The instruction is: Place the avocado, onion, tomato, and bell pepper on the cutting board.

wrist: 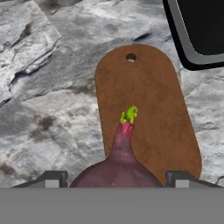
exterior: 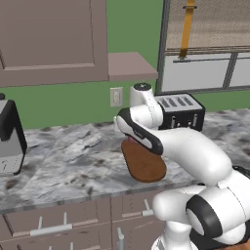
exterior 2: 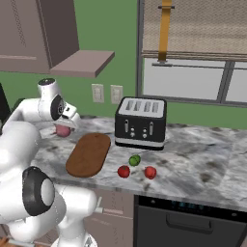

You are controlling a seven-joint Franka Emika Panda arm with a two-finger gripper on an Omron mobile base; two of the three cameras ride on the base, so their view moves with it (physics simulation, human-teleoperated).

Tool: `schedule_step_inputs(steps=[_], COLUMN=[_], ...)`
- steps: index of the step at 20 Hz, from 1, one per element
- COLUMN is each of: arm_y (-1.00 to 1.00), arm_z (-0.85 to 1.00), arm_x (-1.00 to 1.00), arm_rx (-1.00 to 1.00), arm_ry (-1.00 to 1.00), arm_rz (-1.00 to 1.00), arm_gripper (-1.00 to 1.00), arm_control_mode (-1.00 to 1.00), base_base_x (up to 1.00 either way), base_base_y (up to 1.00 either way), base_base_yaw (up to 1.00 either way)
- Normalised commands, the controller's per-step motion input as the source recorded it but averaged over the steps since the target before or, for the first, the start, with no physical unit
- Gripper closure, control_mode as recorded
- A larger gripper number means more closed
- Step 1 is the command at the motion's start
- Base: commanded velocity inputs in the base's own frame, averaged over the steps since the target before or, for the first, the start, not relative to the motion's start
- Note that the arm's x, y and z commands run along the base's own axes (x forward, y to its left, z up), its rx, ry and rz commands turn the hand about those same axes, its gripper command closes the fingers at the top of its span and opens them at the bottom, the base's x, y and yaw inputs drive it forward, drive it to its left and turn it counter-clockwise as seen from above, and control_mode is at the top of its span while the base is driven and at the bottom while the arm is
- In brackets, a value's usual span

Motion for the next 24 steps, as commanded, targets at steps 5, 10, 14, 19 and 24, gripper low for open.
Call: schedule_step_inputs(steps=[5, 10, 14, 19, 24], arm_y=[-0.37, -0.23, -0.09, -0.01, 0.0], arm_z=[-0.01, -0.28, -0.33, -0.25, -0.27], arm_x=[0.0, 0.12, 0.16, 0.06, 0.06], arm_rx=[0.0, 0.0, 0.0, 0.0, 0.0], arm_ry=[0.0, 0.05, 0.04, 0.01, 0.03], arm_rz=[0.0, 0.0, 0.01, 0.01, 0.0], arm_gripper=[1.0, 1.0, 1.0, 1.0, 1.0], arm_control_mode=[-1.0, -1.0, -1.0, -1.0, -1.0], base_base_x=[0.0, 0.0, 0.0, 0.0, 0.0], base_base_y=[0.0, 0.0, 0.0, 0.0, 0.0], base_base_yaw=[0.0, 0.0, 0.0, 0.0, 0.0])
